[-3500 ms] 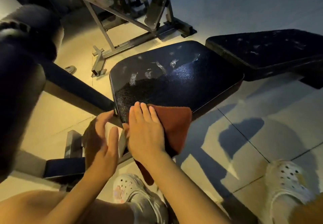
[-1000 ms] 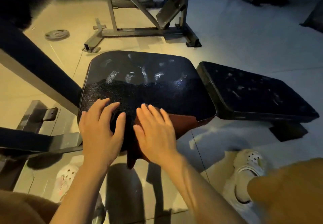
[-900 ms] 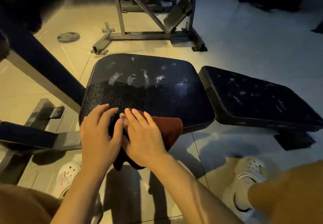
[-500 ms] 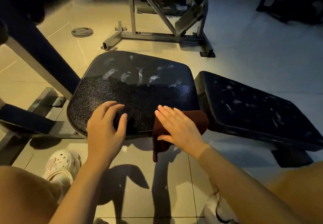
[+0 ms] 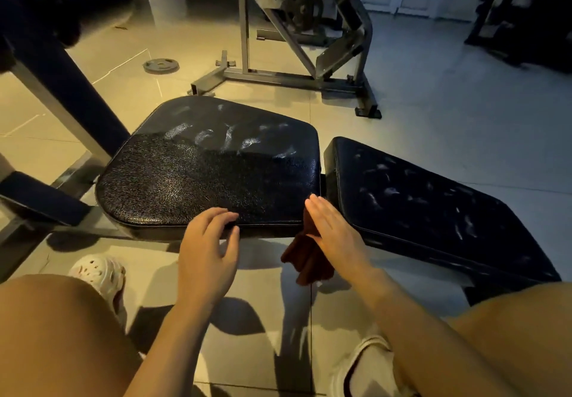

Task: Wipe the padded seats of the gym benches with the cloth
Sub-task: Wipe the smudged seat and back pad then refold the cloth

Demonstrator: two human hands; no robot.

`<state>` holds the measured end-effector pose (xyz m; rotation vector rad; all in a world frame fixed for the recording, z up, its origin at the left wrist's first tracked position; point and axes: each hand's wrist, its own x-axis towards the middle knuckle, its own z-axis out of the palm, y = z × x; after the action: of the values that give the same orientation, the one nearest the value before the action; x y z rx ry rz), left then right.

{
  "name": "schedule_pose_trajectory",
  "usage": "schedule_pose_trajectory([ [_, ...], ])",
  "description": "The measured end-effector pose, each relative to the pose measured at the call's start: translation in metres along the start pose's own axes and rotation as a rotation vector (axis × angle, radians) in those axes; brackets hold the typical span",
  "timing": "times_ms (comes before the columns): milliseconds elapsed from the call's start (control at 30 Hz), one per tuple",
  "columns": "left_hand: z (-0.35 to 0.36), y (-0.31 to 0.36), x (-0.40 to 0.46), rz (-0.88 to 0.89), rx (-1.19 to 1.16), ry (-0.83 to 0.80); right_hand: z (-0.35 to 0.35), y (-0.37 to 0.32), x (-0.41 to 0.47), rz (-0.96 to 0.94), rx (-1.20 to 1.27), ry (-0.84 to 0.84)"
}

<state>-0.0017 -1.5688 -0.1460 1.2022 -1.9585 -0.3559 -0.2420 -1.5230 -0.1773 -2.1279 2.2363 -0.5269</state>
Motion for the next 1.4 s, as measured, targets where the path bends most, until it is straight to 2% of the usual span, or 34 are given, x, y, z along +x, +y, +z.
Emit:
schedule_pose_trajectory([
  [67,0.008,0.015,-0.013,0.041,0.029,0.021,-0.015,0.007,-0.002,0.063,0.116,-0.017],
  [167,0.022,0.04,-0.03,0.06,-0.008,-0.021,-0.04,0.012,-0.008,0.015,0.048,0.005],
  [367,0.038,0.086,-0.046,-0.059,-0.128,-0.189,-0.097,0.014,-0.036,-0.01,0.284,0.17],
  [467,0.048,0.118,-0.043,-0.135,-0.241,-0.261,-0.13,0.019,-0.047,-0.058,0.351,0.268],
  [533,0.055,0.135,-0.039,-0.127,-0.346,-0.264,-0.149,0.023,-0.048,-0.094,0.373,0.343],
  [633,0.061,0.133,-0.036,-0.106,-0.517,-0.274,-0.168,0.028,-0.046,-0.096,0.379,0.436],
  [733,0.065,0.12,-0.035,-0.189,-0.621,-0.277,-0.169,0.035,-0.042,-0.065,0.365,0.46],
  [833,0.069,0.121,-0.027,-0.258,-0.665,-0.177,-0.161,0.043,-0.039,-0.014,0.319,0.435],
  [933,0.073,0.129,-0.012,-0.184,-0.605,-0.163,-0.16,0.054,-0.044,0.053,0.245,0.427],
  [1067,0.088,0.122,-0.007,-0.131,-0.458,-0.143,-0.158,0.065,-0.061,0.235,0.219,0.377],
  [1267,0.093,0.119,0.013,-0.284,-0.56,-0.092,-0.137,0.065,-0.076,0.437,0.192,0.112],
  [1333,0.095,0.123,0.033,-0.258,-0.502,-0.055,-0.129,0.065,-0.074,0.502,0.177,0.046],
  [1400,0.105,0.129,0.06,-0.193,-0.41,-0.088,-0.122,0.07,-0.071,0.585,0.24,-0.002],
])
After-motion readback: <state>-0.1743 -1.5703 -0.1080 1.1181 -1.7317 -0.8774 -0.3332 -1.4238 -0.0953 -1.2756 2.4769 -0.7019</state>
